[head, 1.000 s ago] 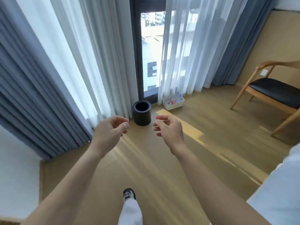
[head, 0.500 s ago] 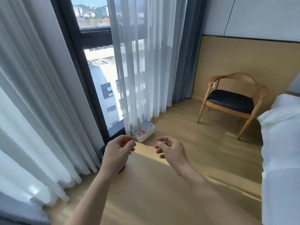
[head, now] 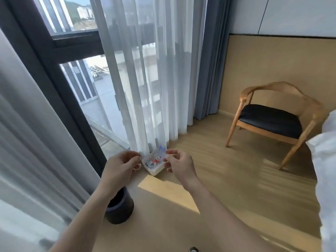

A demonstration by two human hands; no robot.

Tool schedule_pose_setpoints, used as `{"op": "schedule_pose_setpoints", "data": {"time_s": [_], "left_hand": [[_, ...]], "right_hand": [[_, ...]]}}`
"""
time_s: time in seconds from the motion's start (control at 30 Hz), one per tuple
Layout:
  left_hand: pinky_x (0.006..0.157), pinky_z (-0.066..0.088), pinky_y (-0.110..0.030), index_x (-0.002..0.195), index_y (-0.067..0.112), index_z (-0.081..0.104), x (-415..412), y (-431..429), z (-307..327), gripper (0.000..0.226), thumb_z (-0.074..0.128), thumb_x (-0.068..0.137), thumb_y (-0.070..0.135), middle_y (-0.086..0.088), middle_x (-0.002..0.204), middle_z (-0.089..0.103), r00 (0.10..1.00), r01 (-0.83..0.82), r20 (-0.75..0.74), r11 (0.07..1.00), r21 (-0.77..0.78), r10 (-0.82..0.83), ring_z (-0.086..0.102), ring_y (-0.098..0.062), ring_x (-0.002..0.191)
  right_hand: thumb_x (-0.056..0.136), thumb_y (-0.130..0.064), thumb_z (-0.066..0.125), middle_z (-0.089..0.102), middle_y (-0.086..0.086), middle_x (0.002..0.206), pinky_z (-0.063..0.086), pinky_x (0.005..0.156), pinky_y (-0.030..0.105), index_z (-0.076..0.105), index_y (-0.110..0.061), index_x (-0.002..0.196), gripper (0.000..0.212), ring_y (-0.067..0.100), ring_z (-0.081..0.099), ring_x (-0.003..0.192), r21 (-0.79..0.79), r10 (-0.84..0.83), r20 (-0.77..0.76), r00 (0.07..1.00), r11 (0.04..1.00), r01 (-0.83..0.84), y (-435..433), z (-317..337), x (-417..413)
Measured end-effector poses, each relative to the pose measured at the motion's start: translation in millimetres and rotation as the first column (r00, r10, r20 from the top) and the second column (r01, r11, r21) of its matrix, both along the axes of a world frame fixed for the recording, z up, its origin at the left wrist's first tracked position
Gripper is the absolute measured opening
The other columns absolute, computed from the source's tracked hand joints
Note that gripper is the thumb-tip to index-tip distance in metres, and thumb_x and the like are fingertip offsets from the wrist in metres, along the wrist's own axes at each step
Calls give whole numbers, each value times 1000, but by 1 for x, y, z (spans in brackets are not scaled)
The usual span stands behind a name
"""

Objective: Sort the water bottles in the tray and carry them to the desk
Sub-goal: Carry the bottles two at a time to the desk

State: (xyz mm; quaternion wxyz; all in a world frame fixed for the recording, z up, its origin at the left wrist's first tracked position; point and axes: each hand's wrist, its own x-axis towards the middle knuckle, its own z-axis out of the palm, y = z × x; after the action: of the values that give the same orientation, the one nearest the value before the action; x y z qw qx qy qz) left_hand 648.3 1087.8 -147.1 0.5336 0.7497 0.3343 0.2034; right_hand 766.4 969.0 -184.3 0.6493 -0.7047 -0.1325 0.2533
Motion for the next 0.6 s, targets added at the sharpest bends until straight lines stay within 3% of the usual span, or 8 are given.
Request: {"op": "schedule_pose_setpoints", "data": {"time_s": [0.13,0.23,0.37,0.47,0.6], "left_hand": [[73,54,-30,86,18,68,67,19,9,12,59,88,11,-3,80,72,999,-38,-18,999,11,38,67,-19,74],[75,54,-33,91,12,69,113,30,5,11,58,88,11,-7,82,73,998,-62,-18,998,10,62,67,-21,76],[78,55,-36,85,15,70,166,41,-6,12,59,87,10,-9,83,73,997,-49,-58,998,-26,47,67,-19,75],[80,54,-37,80,21,69,205,57,-16,15,59,86,12,-5,81,73,998,-21,-66,998,-58,17,68,-17,75],[77,54,-38,75,25,68,255,96,-34,20,59,86,13,-3,79,73,997,-10,-76,994,-107,2,67,-19,75]], "right_hand": [[89,-12,51,66,1,79,47,53,15,59,-22,85,14,9,61,64,4,36,-10,999,999,-36,20,9,76],[89,-12,52,67,0,80,48,54,17,62,-17,92,11,7,62,63,-5,46,-5,999,999,-46,30,6,128],[88,-11,53,67,1,80,54,69,32,62,-14,94,12,8,63,63,-56,29,-29,999,998,-31,36,-3,173],[89,-11,52,67,2,79,54,73,32,63,-12,99,14,9,63,65,-89,7,-31,999,996,-10,48,-10,208],[89,-8,52,66,1,75,51,63,26,62,-15,91,12,11,59,62,-101,-34,-65,997,994,27,77,-22,256]]}}
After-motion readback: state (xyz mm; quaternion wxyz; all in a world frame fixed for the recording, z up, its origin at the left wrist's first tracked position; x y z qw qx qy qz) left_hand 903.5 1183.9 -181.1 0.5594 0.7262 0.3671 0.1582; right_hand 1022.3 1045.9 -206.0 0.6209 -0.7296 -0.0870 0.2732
